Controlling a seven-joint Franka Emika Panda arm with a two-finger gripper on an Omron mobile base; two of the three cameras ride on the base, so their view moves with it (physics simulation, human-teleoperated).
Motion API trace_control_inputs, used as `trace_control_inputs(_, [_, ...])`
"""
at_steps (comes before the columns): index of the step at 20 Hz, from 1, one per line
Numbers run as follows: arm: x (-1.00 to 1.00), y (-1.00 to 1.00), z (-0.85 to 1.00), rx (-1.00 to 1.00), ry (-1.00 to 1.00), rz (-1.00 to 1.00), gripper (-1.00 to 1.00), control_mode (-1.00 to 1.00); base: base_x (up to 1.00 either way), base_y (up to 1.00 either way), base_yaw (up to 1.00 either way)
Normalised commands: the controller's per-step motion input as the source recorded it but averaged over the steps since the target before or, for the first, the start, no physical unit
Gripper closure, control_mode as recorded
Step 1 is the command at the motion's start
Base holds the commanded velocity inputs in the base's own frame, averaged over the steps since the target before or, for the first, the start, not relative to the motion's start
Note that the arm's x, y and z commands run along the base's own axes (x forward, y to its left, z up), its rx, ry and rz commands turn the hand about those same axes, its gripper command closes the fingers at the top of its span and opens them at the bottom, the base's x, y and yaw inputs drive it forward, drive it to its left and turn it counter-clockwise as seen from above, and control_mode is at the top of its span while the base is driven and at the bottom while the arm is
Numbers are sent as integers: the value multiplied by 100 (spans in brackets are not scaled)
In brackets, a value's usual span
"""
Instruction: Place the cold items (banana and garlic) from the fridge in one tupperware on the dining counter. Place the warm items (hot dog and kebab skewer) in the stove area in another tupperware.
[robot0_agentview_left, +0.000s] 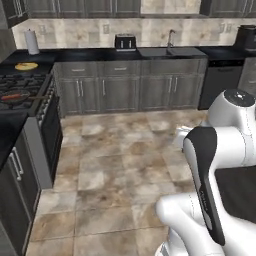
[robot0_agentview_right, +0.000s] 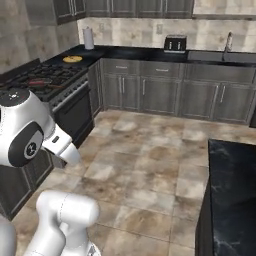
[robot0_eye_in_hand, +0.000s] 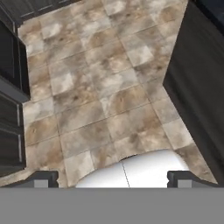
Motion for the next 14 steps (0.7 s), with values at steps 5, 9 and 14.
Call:
trace_control_inputs(5, [0,0,0,0,0,0,-100,100,100,-8,35])
trace_control_inputs(9, [0,0,0,0,0,0,-100,100,100,-21,36])
trace_control_inputs(14, [0,0,0,0,0,0,-100,100,100,-35,35])
